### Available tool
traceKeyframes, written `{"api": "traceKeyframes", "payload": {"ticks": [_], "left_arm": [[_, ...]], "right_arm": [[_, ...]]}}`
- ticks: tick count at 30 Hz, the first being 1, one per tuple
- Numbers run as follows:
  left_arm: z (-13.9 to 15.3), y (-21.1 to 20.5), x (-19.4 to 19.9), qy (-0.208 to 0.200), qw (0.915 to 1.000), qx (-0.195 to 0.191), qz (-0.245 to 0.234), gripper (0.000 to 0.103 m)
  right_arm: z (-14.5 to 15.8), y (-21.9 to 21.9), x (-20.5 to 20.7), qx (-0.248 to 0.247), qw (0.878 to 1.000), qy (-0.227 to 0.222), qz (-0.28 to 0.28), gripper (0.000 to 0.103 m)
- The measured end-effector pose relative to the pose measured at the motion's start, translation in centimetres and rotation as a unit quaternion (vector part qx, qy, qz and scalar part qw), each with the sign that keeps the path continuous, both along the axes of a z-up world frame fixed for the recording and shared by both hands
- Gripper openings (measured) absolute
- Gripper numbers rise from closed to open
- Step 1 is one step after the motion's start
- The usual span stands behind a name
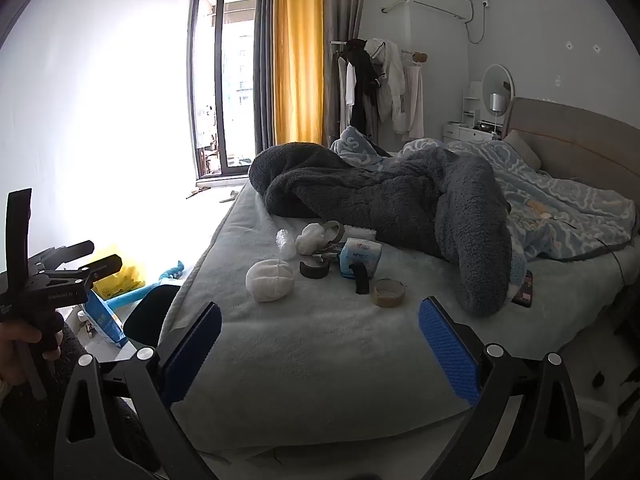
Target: Collect trash
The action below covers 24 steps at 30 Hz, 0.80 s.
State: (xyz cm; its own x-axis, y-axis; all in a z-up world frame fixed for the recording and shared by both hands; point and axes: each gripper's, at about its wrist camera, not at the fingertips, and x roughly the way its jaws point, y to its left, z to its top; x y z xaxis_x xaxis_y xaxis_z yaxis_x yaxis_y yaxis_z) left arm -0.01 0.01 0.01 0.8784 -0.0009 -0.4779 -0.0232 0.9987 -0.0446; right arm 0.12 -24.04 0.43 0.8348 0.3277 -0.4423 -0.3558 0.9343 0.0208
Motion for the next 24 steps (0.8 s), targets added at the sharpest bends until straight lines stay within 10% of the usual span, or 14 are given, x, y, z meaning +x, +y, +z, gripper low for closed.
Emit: {"api": "traceKeyframes", "payload": {"ticks": [24], "left_arm": [[-0.01, 0.00, 0.01, 0.001, 1.0000, 0.002, 0.000, 0.100]], "right_arm": [[-0.01, 0.15, 0.05, -0.001, 1.000, 0.000, 0.000, 0.100]]}}
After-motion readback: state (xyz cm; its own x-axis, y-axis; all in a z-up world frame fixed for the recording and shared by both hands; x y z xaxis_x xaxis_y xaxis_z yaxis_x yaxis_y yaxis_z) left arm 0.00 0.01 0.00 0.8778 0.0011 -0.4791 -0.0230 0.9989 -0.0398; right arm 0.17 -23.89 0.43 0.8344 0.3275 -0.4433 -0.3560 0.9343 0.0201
